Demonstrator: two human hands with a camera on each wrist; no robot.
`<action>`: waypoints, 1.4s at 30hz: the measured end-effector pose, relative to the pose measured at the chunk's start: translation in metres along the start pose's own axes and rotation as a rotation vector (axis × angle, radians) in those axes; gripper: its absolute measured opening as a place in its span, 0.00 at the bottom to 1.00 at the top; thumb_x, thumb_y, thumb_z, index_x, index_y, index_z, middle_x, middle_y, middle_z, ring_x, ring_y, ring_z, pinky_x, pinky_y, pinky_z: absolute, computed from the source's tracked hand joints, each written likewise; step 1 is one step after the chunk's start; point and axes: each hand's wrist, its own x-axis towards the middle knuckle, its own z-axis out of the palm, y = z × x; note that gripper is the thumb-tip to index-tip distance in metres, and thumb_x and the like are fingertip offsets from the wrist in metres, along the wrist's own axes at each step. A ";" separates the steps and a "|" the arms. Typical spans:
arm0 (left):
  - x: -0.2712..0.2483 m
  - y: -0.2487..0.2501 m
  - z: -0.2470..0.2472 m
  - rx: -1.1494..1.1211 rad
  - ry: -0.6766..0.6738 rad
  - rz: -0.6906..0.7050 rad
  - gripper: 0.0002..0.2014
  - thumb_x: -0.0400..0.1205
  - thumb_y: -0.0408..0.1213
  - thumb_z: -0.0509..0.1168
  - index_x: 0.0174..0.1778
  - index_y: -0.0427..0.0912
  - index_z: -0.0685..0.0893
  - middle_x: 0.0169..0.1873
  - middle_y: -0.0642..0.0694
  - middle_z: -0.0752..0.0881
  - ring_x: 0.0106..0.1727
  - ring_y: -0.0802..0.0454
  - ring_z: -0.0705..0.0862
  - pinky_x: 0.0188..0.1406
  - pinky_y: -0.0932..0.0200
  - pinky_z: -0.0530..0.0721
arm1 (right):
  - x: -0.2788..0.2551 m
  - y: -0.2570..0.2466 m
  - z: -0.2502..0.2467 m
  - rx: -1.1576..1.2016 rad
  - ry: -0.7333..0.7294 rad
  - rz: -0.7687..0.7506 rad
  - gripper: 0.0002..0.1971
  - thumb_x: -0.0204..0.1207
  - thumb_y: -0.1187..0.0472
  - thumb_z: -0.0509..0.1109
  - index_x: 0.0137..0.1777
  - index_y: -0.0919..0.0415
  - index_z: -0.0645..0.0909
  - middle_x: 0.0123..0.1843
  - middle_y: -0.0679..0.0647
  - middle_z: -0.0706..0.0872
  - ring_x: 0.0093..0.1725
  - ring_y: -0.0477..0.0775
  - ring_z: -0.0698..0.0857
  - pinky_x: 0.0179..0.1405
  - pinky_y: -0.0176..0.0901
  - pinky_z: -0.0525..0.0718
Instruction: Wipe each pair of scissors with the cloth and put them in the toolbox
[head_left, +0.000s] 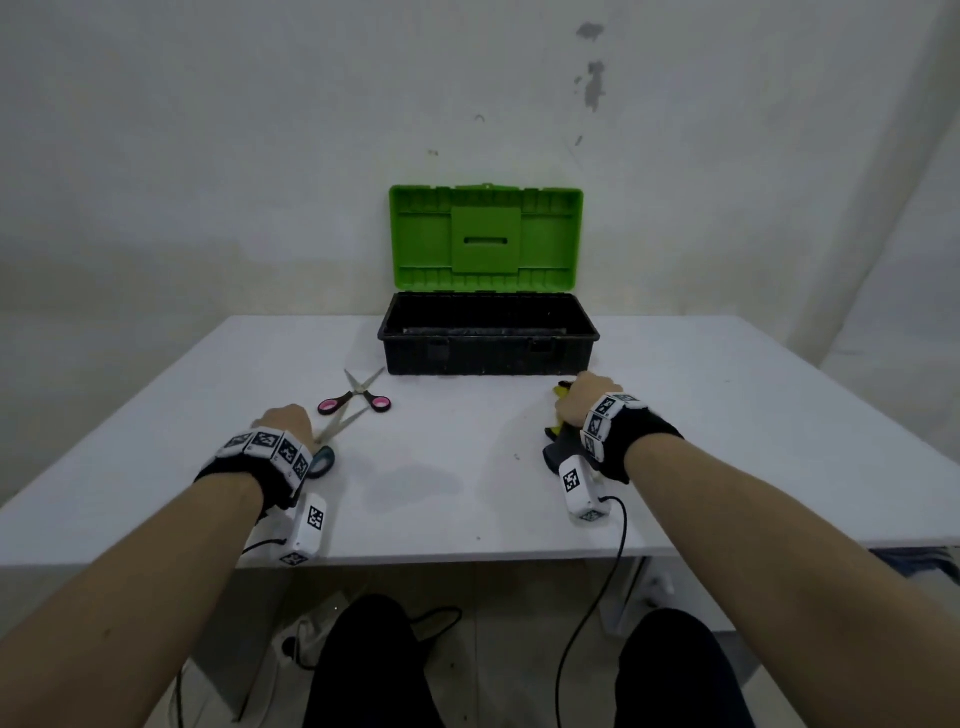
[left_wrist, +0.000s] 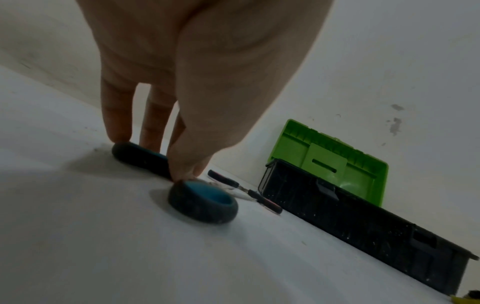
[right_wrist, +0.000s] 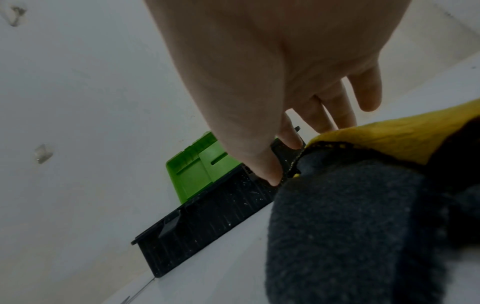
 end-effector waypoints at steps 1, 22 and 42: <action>0.001 0.000 -0.001 0.019 0.001 0.011 0.14 0.82 0.34 0.66 0.29 0.39 0.76 0.40 0.41 0.86 0.37 0.44 0.81 0.40 0.57 0.80 | 0.003 0.001 0.001 0.005 -0.014 0.007 0.12 0.76 0.52 0.63 0.51 0.61 0.77 0.52 0.58 0.82 0.53 0.62 0.83 0.60 0.56 0.83; -0.045 0.138 -0.025 -1.183 -0.383 0.249 0.09 0.82 0.25 0.56 0.39 0.41 0.72 0.31 0.43 0.74 0.21 0.54 0.69 0.16 0.69 0.58 | 0.015 0.024 -0.016 0.623 0.098 -0.114 0.13 0.76 0.70 0.60 0.54 0.60 0.83 0.57 0.62 0.85 0.62 0.67 0.82 0.61 0.50 0.80; -0.016 0.184 0.004 -1.282 -0.288 0.285 0.10 0.84 0.31 0.57 0.37 0.43 0.72 0.31 0.47 0.71 0.25 0.54 0.67 0.21 0.62 0.61 | 0.014 0.022 -0.020 0.779 -0.121 -0.459 0.14 0.78 0.67 0.70 0.55 0.46 0.85 0.57 0.52 0.86 0.53 0.52 0.86 0.54 0.42 0.85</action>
